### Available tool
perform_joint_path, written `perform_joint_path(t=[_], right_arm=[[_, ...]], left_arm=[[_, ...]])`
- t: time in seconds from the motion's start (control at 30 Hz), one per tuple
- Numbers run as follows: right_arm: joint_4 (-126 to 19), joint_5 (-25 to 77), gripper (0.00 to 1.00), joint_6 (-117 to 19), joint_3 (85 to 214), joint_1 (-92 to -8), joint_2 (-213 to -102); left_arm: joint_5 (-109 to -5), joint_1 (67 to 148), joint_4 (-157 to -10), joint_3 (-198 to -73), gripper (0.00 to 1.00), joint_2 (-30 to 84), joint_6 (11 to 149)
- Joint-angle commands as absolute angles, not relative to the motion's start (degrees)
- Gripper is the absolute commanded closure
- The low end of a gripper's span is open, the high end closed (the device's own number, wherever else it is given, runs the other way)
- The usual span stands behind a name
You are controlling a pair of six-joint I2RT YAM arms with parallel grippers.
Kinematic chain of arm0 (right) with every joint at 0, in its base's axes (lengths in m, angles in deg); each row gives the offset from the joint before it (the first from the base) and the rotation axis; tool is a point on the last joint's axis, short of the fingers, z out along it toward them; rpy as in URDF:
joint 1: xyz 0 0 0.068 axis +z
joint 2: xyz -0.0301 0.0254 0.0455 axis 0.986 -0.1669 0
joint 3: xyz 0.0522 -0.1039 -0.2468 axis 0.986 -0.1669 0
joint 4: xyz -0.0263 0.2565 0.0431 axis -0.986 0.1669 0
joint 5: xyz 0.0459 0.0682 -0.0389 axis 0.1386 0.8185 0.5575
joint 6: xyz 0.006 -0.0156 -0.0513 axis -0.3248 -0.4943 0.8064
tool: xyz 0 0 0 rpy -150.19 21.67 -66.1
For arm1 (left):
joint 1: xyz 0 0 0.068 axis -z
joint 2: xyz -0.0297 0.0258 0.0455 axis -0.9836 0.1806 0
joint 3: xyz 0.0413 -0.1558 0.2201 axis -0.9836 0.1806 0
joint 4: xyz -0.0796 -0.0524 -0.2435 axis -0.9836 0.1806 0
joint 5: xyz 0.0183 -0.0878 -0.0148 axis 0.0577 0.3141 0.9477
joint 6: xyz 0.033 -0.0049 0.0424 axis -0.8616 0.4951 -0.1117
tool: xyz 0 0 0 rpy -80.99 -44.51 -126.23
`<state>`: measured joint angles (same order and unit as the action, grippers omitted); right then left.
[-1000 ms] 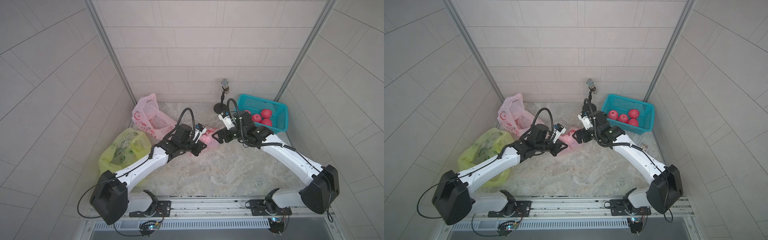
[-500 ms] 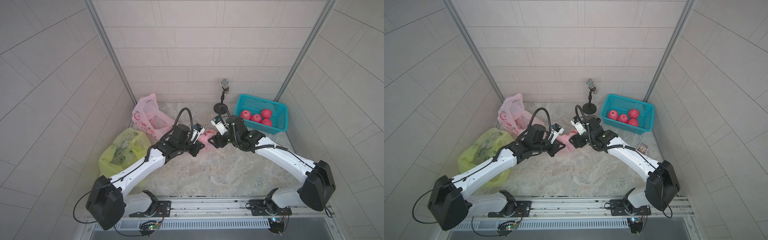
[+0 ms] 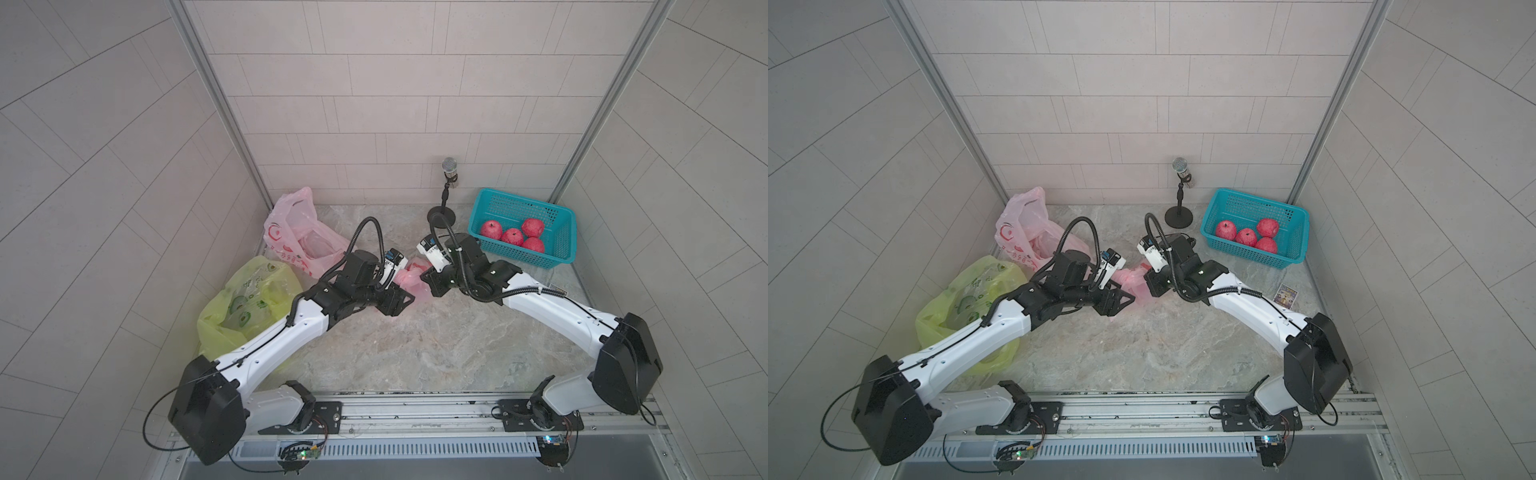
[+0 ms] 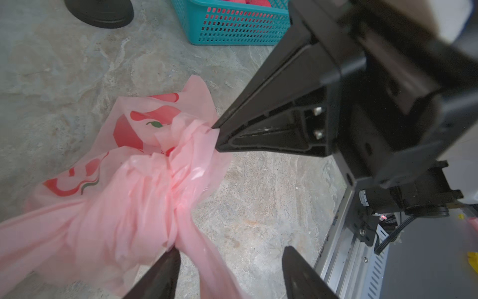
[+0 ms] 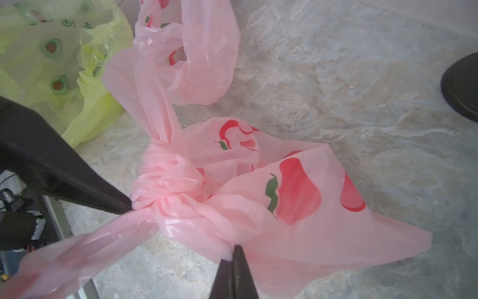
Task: Untie the knot of a plastic bag & take out the apple
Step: Untie the plastic bag at the center of the board.
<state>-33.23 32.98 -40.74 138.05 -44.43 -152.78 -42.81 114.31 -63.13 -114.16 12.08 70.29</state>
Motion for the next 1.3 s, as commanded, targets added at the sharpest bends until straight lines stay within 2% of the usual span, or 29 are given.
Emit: perform_joint_path(t=[0.0, 0.1, 0.2, 0.37, 0.5, 0.6, 0.67, 0.73, 0.8, 0.83, 0.87, 0.9, 0.93, 0.97, 1.07, 1.27], right_arm=[[-33.2, 33.7, 1.00, -40.7, 136.3, -44.3, -150.9], [-33.0, 33.7, 1.00, -40.7, 135.3, -44.3, -150.3], [-33.1, 33.3, 1.00, -41.5, 134.7, -44.5, -149.9], [-33.6, 33.6, 1.00, -42.5, 134.8, -44.8, -149.5], [-33.6, 34.4, 1.00, -43.4, 135.3, -45.4, -150.0], [-33.6, 34.6, 1.00, -43.6, 135.5, -45.5, -150.4], [-33.6, 34.6, 1.00, -43.7, 135.6, -45.5, -150.6], [-33.6, 34.7, 1.00, -43.8, 135.6, -45.6, -150.7], [-33.6, 34.8, 1.00, -43.8, 135.8, -45.6, -150.9], [-33.6, 34.9, 1.00, -43.8, 135.9, -45.6, -151.0], [-33.6, 35.1, 1.00, -43.9, 135.9, -45.6, -151.1], [-33.6, 35.2, 1.00, -44.0, 136.0, -45.7, -151.1], [-33.6, 35.4, 1.00, -44.1, 136.1, -45.6, -151.0], [-33.6, 35.5, 1.00, -44.0, 136.0, -45.7, -150.9], [-33.5, 35.6, 1.00, -44.1, 135.9, -45.7, -150.7], [-33.1, 36.1, 1.00, -44.2, 135.8, -45.7, -150.4]], left_arm=[[-46.2, 111.6, -64.8, -114.0, 0.29, 6.5, 74.0], [-46.5, 107.7, -70.7, -110.5, 0.29, 1.9, 78.6], [-46.1, 105.5, -72.6, -109.0, 0.35, 0.9, 80.4], [-41.8, 106.6, -67.8, -110.6, 0.56, 6.6, 76.6], [-44.5, 109.1, -69.2, -108.4, 0.67, 4.9, 75.2], [-45.8, 110.7, -69.8, -106.8, 0.84, 3.6, 74.6], [-46.3, 111.5, -69.8, -106.1, 0.92, 3.3, 74.2], [-45.7, 112.0, -69.7, -105.8, 0.95, 3.4, 74.4], [-46.2, 113.2, -69.7, -105.3, 0.93, 4.0, 74.5], [-46.6, 113.6, -69.9, -105.1, 0.89, 4.4, 74.4], [-47.2, 113.8, -70.4, -104.9, 0.77, 5.1, 74.3], [-48.1, 113.9, -70.5, -104.7, 0.59, 5.8, 74.4], [-48.9, 114.0, -71.0, -104.5, 0.49, 6.3, 74.3], [-49.7, 114.1, -71.9, -104.2, 0.45, 6.7, 74.3], [-51.9, 114.2, -74.0, -104.1, 0.38, 8.0, 74.1], [-55.8, 114.2, -75.7, -105.9, 0.41, 12.0, 71.7]])
